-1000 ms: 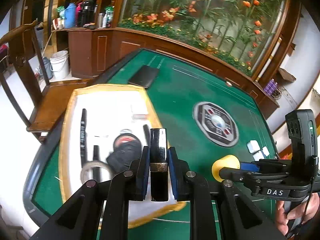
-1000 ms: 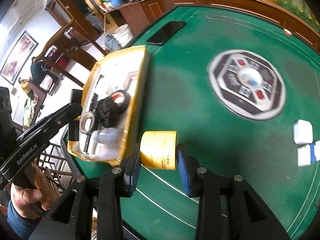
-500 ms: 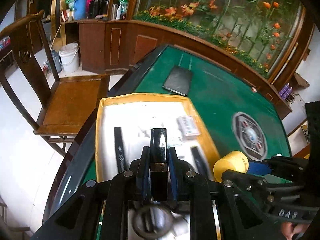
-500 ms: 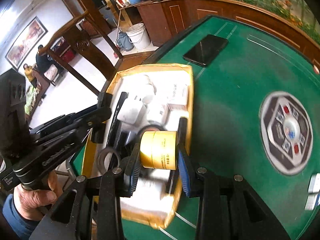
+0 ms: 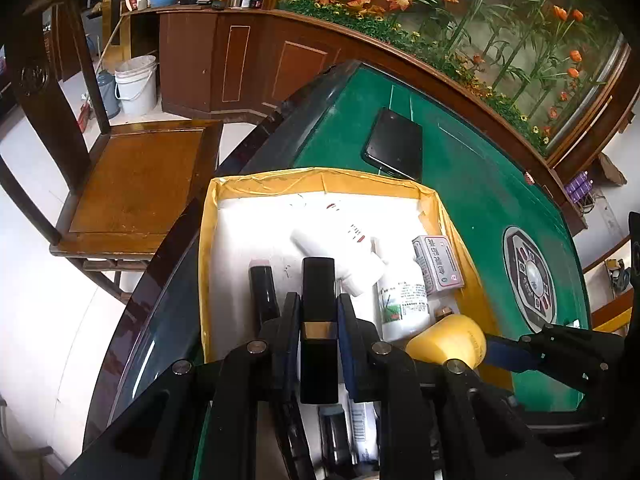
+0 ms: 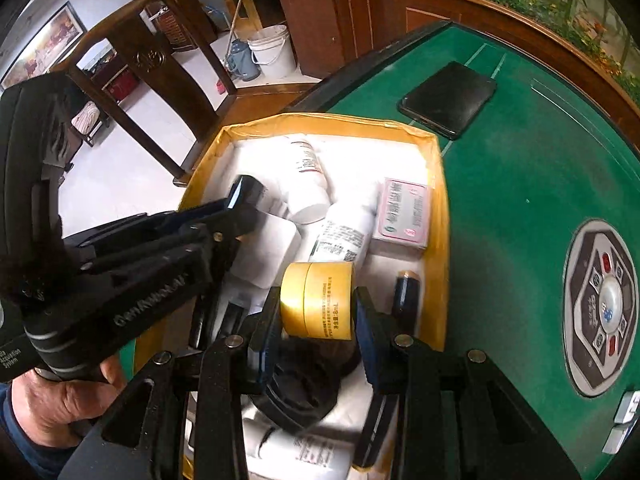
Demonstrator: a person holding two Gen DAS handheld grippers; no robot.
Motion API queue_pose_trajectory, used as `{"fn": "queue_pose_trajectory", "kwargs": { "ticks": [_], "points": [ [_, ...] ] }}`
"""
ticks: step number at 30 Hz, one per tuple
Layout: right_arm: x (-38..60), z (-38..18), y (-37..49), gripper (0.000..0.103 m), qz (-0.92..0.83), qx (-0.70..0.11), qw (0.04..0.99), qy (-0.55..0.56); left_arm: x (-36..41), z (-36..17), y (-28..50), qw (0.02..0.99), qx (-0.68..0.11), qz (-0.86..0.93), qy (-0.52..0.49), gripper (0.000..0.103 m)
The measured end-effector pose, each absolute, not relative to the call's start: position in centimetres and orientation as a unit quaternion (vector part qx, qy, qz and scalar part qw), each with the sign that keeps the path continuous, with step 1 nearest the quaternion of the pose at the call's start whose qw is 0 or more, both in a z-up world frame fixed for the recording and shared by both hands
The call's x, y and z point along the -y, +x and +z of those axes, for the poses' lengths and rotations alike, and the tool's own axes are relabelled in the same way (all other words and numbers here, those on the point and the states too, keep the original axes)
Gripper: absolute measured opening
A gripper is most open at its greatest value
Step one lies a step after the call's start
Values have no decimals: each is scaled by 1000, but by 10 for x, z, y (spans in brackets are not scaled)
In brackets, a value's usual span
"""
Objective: Organize rigid objects
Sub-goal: 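Lower tube and yellow roll into the tray and open both tools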
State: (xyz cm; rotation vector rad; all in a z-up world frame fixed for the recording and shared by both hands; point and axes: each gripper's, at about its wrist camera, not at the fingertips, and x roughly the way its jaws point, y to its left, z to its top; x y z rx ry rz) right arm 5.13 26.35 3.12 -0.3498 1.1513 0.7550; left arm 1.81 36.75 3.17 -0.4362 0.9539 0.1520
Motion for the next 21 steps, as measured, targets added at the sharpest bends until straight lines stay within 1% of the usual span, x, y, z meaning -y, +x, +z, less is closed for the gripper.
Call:
{"fn": "queue_pose_trajectory", "kwargs": {
  "ticks": [12,13,14,16,17,18,19,20,21],
  "points": [
    [-273,24,46,34,337,-528,759,-176,-379,30,18,863,-454,76,-207,19],
    [-273,23,45,34,336,-529,759,-177,-379,30,17,863,-454,76,-209,23],
    [-273,22,43,34,335,-530,758,-177,-379,30,15,863,-452,77,-211,30],
    [-273,23,41,34,333,-529,760,-178,-380,33,12,864,-448,76,-215,42],
    [-274,24,40,36,335,-529,760,-176,-379,34,10,865,-446,73,-217,45],
    [-275,24,39,42,337,-528,760,-174,-378,37,8,867,-444,74,-214,46],
    [-275,24,37,44,339,-526,761,-172,-377,39,6,869,-441,76,-210,50],
    [-276,26,34,45,340,-523,762,-175,-376,43,1,872,-437,80,-204,54],
    [-276,27,32,45,341,-519,763,-178,-376,46,-1,874,-434,81,-204,56]
  ]
}}
